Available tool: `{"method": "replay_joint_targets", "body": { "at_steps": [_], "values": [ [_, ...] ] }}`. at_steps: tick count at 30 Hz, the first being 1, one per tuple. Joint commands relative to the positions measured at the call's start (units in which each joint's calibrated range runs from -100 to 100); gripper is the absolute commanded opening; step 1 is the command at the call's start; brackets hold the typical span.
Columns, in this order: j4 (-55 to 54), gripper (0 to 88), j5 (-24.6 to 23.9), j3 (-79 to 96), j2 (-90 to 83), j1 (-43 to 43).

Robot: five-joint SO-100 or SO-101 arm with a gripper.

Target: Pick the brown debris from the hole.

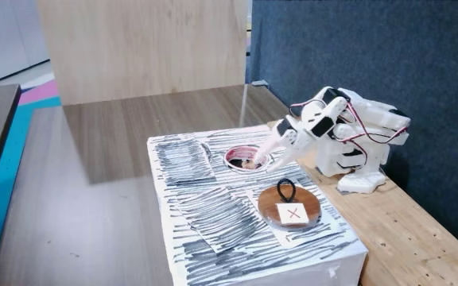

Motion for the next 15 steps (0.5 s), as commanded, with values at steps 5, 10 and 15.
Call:
{"method": "replay_joint_targets", "body": {
  "at_steps": [5, 10, 15],
  "values": [
    [-0.8, 29.8, 0.28, -2.48, -0.34, -0.27],
    [-0.72, 29.6, 3.04, -7.57, -0.26, -0.34],
    [0.04, 29.3, 10.2, -11.68, 0.16, 0.09]
  ]
}}
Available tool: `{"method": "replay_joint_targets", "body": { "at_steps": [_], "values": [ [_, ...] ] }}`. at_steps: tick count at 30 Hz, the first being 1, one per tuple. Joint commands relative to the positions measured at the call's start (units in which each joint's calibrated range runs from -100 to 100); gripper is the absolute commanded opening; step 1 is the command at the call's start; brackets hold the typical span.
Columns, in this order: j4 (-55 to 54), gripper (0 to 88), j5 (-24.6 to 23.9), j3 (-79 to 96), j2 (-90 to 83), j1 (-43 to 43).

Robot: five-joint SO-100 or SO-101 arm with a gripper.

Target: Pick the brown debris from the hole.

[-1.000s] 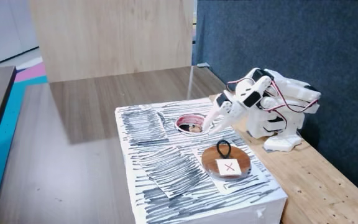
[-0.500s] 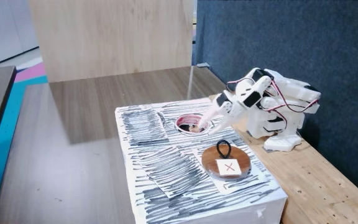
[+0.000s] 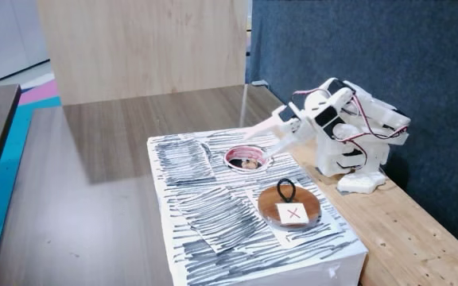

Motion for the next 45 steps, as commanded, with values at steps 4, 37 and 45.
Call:
{"method": "replay_joint_targets", "body": {
  "at_steps": [4, 37, 45],
  "values": [
    [0.04, 29.2, 9.29, -9.32, 6.11, 0.39],
    [33.66, 29.2, -12.84, -84.69, 89.27, 21.44],
    [33.66, 29.2, -12.48, -84.77, 99.74, 25.39]
  ]
}}
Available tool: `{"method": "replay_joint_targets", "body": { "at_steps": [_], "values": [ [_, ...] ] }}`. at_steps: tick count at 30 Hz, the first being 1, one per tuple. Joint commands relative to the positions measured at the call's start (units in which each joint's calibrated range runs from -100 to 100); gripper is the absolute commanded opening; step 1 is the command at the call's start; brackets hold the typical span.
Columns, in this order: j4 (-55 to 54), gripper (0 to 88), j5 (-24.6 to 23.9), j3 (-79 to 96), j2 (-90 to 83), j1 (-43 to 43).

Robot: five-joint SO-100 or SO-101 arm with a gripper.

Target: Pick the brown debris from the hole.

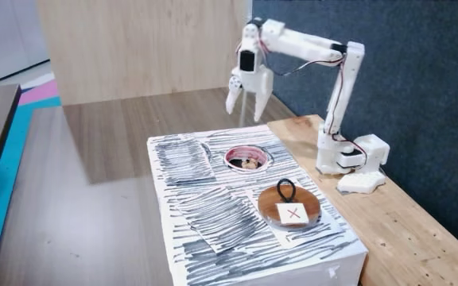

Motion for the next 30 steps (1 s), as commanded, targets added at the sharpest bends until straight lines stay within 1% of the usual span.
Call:
{"method": "replay_joint_targets", "body": {
  "at_steps": [1, 5, 9, 13, 23, 30],
  "values": [
    [0.44, 29.2, 0.06, -2.26, 6.75, 0.93],
    [0.44, 29.2, 0.06, -8.43, 14.04, 0.64],
    [0.44, 29.2, 0.06, -18.8, 17.98, 0.93],
    [0.44, 29.2, 0.06, -23.45, 20.99, 1.0],
    [0.44, 29.2, 0.06, -22.64, 23.67, 4.0],
    [0.44, 29.2, 0.11, -11.64, 23.59, 4.22]
  ]
}}
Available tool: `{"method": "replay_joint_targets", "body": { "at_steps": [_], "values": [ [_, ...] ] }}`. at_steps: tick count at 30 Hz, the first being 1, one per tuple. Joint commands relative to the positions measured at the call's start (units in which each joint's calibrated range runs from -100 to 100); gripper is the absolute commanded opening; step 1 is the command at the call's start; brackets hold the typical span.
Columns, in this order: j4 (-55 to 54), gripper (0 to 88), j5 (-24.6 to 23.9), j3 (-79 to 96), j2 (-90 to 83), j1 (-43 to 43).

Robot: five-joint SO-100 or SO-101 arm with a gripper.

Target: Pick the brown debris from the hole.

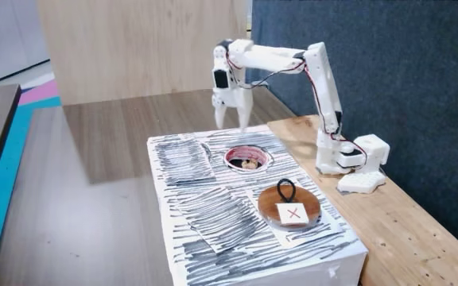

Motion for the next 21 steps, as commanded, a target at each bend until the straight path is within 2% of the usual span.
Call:
{"method": "replay_joint_targets", "body": {
  "at_steps": [1, 21],
  "values": [
    [0.44, 29.2, 0.11, 4.44, -0.37, 0.11],
    [-0.9, 29.2, 0.06, 6.05, -0.04, -1.21]
  ]
}}
